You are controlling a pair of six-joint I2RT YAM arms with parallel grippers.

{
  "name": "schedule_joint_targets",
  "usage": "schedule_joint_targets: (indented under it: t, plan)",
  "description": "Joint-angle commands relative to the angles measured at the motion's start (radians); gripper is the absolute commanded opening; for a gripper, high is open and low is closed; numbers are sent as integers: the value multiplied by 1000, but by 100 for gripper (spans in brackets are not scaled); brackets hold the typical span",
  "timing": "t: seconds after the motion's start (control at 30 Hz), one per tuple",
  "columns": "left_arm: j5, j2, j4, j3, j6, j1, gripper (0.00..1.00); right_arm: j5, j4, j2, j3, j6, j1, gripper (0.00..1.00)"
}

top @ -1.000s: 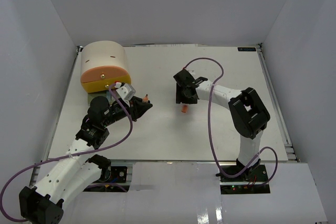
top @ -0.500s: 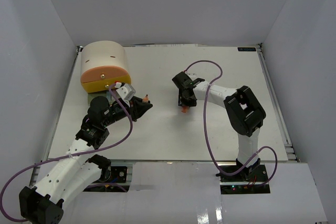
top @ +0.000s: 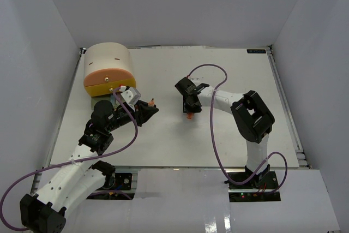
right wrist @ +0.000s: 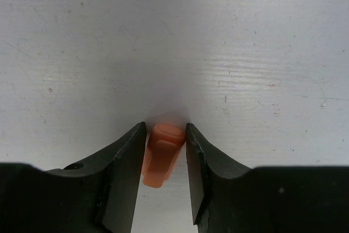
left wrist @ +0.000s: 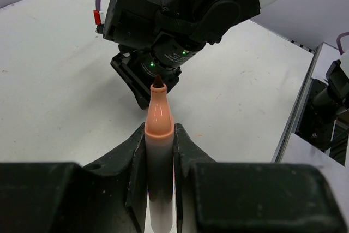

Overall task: Sort the stationery into containers
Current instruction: Pick up the pen cap from the center of the board.

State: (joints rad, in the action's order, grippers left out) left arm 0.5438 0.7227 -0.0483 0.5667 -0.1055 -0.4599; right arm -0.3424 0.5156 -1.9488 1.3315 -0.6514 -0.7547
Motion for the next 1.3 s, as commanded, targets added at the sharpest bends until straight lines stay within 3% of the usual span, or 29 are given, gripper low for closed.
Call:
schedule_joint_targets:
  t: [0.0,0.4,1.03,1.27]
  plan:
    - [22,-11,-24,-2,-5,6,9,-12,20,11,12,-10,-15,42]
    - [36,-5,-27,-4,-8,6,9,-49,106,19,5,-86,-40,46]
    - [33,-16,-25,-5,-8,6,9,-10,-8,-15,123,124,-74,44]
    - [35,-16,-25,-5,-8,6,9,-99,21,4,123,121,-74,45]
